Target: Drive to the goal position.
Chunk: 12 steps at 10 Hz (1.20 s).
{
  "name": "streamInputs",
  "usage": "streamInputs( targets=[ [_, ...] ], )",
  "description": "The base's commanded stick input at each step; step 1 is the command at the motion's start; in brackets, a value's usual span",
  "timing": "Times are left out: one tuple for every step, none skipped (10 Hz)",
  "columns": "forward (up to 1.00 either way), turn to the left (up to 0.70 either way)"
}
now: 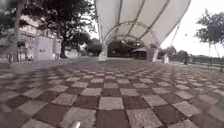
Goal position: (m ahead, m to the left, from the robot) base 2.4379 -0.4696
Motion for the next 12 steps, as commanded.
streamInputs(
  targets=[
    [0.70, 0.01],
    [0.70, 0.01],
    [0.70, 0.01],
    [0.70, 0.01],
    [0.70, 0.01],
    [0.70, 0.01],
    [0.70, 0.01],
    [0.70, 0.01],
    [0.70, 0.01],
    [0.70, 0.01],
    [0.70, 0.01],
    [0.70, 0.01]
  ],
)
